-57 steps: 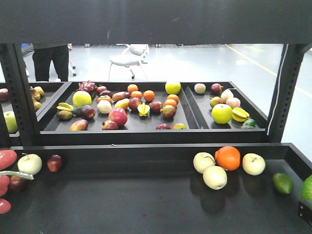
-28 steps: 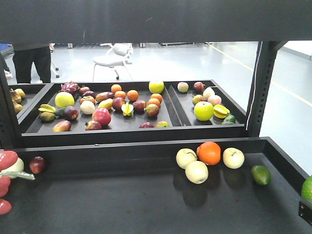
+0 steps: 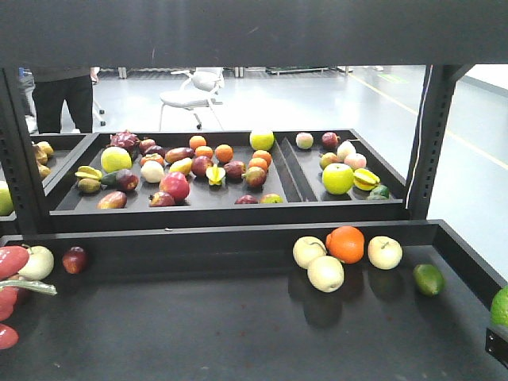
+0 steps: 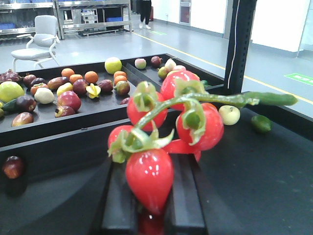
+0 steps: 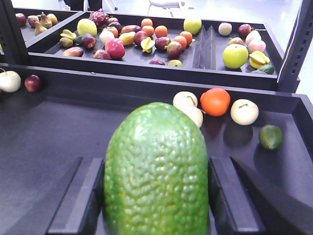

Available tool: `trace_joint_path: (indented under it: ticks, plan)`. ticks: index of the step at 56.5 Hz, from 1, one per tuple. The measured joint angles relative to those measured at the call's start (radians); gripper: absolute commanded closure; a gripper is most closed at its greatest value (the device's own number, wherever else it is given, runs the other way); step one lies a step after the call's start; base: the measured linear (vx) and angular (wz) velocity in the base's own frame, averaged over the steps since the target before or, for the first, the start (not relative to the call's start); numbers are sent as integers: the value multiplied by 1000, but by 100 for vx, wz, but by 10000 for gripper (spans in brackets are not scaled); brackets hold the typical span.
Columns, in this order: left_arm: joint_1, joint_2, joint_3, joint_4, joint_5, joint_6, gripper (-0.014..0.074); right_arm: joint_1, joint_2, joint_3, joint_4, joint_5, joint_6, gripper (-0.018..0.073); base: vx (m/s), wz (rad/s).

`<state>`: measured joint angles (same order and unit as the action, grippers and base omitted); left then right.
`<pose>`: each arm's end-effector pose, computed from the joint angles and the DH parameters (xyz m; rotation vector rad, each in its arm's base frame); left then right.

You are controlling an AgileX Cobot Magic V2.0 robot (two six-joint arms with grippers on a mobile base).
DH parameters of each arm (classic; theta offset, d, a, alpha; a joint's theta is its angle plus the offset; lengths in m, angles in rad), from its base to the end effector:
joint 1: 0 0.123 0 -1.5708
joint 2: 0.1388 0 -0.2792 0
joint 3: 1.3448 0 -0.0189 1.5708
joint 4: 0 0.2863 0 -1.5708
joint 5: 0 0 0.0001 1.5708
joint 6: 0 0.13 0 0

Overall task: Pick snacks and fruit into basket
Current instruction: 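Back the base away from the fruit table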

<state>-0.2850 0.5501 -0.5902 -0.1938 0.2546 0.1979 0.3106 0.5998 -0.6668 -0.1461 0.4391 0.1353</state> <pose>0.1853 -0.0609 0.3396 0.2859 1.6752 -0.2466 0.1912 0.0529 0.3376 -0.2414 1.8383 0.1610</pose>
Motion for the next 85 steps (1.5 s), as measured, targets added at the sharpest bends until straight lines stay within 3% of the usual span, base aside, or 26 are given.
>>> trace_joint_path:
  ticks: [85]
  plan:
    - [0, 0, 0, 0, 0, 0, 594, 0, 0, 0, 0, 0, 0, 568, -17, 4]
